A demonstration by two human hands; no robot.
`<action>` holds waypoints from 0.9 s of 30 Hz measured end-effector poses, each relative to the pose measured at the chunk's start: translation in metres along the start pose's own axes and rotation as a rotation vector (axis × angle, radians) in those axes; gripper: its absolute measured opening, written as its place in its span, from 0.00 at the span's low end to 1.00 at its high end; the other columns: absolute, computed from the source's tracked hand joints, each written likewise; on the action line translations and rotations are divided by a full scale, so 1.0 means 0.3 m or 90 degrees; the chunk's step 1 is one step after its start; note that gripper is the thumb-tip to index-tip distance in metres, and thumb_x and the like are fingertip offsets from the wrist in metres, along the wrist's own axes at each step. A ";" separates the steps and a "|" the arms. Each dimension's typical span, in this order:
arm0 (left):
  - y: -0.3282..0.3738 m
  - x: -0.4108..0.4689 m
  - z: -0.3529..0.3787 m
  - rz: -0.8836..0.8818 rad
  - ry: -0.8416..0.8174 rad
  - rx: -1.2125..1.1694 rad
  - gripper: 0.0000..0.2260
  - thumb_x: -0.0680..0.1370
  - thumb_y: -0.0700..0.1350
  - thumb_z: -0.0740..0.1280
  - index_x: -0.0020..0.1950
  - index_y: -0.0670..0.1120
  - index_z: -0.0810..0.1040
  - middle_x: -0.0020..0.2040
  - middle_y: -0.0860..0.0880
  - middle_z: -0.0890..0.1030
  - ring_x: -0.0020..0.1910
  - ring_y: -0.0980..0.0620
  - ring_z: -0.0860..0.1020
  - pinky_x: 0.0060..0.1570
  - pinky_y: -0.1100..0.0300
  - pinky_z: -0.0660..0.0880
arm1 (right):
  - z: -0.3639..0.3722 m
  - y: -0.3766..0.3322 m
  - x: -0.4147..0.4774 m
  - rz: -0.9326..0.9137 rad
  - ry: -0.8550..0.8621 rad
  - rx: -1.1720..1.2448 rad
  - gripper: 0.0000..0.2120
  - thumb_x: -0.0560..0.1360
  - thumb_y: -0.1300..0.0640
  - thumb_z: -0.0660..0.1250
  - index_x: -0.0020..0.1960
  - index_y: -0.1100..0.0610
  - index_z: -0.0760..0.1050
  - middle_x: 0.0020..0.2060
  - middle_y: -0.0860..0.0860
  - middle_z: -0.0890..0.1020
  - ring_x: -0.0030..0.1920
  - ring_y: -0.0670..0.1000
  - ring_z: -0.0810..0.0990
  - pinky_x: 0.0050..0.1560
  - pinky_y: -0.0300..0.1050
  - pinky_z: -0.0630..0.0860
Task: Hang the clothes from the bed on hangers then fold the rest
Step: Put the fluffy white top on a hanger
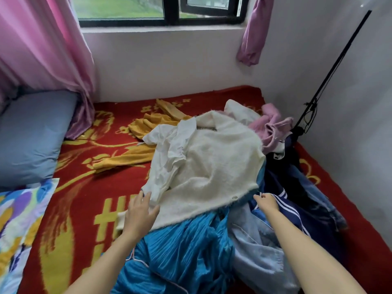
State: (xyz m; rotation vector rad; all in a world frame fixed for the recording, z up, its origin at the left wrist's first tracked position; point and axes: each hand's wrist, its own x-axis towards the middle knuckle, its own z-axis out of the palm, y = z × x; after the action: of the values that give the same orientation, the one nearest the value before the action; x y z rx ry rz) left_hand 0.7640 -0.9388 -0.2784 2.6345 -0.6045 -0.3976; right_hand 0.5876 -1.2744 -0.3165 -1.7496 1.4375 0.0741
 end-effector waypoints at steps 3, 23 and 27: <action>0.022 0.007 0.063 -0.011 -0.019 0.012 0.25 0.81 0.53 0.58 0.75 0.46 0.59 0.76 0.46 0.58 0.75 0.47 0.53 0.71 0.51 0.55 | 0.006 0.031 0.100 0.018 -0.022 0.044 0.16 0.77 0.56 0.62 0.60 0.65 0.72 0.59 0.63 0.75 0.53 0.57 0.74 0.42 0.40 0.65; -0.100 0.023 0.100 -0.218 -0.023 0.031 0.25 0.80 0.57 0.56 0.75 0.49 0.60 0.76 0.46 0.58 0.75 0.46 0.53 0.70 0.48 0.55 | 0.208 -0.066 0.432 0.267 -0.013 0.480 0.17 0.75 0.54 0.67 0.60 0.61 0.70 0.47 0.57 0.73 0.44 0.56 0.73 0.47 0.51 0.74; -0.137 0.010 0.088 -0.235 -0.012 0.035 0.26 0.79 0.59 0.55 0.74 0.49 0.62 0.76 0.46 0.59 0.75 0.46 0.54 0.70 0.47 0.56 | 0.235 -0.071 0.458 0.281 0.011 0.487 0.14 0.75 0.55 0.68 0.56 0.61 0.70 0.48 0.56 0.74 0.46 0.56 0.75 0.45 0.49 0.73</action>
State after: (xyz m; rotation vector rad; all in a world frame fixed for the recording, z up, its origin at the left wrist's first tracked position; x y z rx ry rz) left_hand 0.7715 -0.9148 -0.3205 2.7986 -0.1310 -0.5192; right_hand 0.6830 -1.3375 -0.4223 -0.8079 1.5637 -0.2315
